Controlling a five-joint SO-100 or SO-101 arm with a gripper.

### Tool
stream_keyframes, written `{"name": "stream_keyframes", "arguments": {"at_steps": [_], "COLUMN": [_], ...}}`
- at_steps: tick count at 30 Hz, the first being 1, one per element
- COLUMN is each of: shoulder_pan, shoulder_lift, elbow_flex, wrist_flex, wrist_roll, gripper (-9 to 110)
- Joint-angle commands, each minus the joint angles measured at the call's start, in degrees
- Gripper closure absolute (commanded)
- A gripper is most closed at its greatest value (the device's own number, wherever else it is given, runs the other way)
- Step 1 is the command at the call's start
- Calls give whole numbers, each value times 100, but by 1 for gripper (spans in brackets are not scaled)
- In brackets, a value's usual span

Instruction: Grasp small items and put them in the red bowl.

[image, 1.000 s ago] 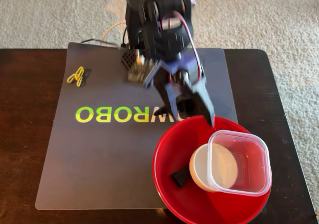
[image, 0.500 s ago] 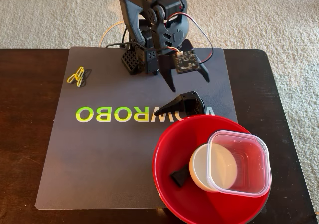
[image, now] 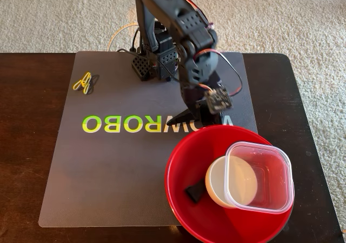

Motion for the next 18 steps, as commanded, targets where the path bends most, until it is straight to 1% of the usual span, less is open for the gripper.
{"name": "stream_keyframes", "arguments": {"at_steps": [1,6,10,18], "shoulder_pan": [-97,-53,-9,202], "shoulder_lift": [-114,-158,-88,967], "elbow_flex": [-281,-237,-220,0], "wrist_flex": [-141,-290,-299,-79], "wrist_roll": [-88,-334,-448,-756], "gripper": [72,98,101,101]}}
